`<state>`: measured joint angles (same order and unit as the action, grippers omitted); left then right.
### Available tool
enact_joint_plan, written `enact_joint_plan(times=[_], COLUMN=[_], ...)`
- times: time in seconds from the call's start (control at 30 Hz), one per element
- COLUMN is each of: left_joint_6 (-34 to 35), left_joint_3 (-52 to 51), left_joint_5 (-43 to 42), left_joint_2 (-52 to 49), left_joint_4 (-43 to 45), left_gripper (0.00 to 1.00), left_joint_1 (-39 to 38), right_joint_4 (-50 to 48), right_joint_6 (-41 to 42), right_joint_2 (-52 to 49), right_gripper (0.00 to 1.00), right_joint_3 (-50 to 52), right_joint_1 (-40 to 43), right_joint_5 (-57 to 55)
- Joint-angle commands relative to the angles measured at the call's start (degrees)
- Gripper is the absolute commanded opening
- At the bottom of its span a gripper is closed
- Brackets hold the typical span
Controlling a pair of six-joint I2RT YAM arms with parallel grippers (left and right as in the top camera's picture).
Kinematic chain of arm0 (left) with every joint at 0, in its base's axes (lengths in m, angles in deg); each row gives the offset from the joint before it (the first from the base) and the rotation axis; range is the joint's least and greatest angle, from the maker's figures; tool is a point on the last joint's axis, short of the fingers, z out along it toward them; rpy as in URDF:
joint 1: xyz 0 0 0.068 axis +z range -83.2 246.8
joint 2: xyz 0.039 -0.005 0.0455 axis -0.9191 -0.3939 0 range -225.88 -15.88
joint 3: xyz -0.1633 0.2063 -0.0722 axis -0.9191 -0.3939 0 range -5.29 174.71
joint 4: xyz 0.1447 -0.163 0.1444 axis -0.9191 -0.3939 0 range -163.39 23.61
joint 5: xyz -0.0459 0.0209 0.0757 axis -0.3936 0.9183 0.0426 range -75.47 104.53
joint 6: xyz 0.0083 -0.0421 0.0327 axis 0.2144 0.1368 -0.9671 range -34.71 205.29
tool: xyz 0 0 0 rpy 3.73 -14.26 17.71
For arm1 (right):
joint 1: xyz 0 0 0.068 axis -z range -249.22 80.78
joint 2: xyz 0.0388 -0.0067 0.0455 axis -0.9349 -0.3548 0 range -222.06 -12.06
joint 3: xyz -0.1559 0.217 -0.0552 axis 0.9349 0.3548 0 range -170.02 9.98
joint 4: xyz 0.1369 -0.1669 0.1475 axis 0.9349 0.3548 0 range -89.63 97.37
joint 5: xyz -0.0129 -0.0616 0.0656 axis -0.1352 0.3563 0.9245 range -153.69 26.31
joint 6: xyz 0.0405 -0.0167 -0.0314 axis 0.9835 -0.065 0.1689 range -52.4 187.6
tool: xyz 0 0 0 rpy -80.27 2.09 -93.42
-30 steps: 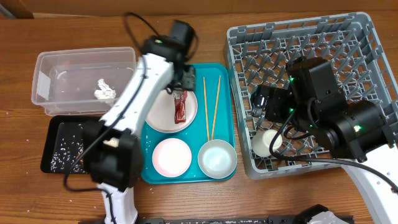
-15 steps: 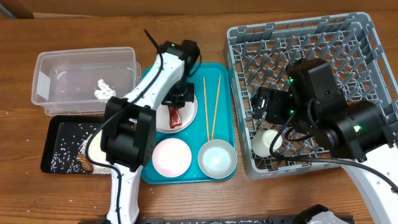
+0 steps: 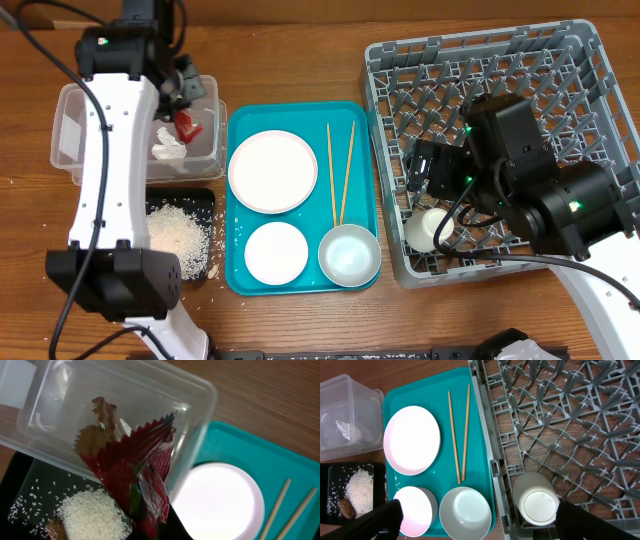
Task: Sort waste into correct bins and load items into the dishwasher
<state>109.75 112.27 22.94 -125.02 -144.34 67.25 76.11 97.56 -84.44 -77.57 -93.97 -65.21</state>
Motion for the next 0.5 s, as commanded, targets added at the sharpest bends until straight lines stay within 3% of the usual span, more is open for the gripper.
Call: enact_joint_plan(times=[0.0, 0.03, 0.07, 0.1, 0.27, 0.47], left_joint_6=[1.03, 0.96, 0.7, 0.28, -0.83, -2.12], left_joint_3=[-1.49, -1.49, -1.46, -1.46, 0.48, 0.48], left_joint_5=[-0.42, -2.49, -4.94, -6.43, -11.02, -8.41], left_joint_2=[-5.4, -6.03, -6.43, -6.47, -2.75, 4.79], left_joint_4=[0.61, 0.63, 0.63, 0.63, -3.08, -10.51], left_gripper=[0.47, 0.65, 0.76, 0.78, 0.78, 0.8], left_joint_1=[2.08, 2.8, 3.45, 3.78, 3.21, -5.92], right_joint_4=[-0.13, 0.02, 0.22, 0.35, 0.66, 0.68], right_joint_6=[-0.15, -0.15, -0.15, -0.15, -0.15, -0.15], right_joint_2=[0.26, 0.26, 0.26, 0.26, 0.26, 0.26], right_gripper=[1.0, 1.0, 1.0, 1.0, 1.0, 1.0], right_joint_3=[-0.81, -0.81, -0.81, -0.81, -0.81, -0.81], right_joint_1=[0.13, 0.13, 0.13, 0.11, 0.13, 0.13], right_joint_5=[-0.31, -0.26, -0.28, -0.28, -0.31, -0.31])
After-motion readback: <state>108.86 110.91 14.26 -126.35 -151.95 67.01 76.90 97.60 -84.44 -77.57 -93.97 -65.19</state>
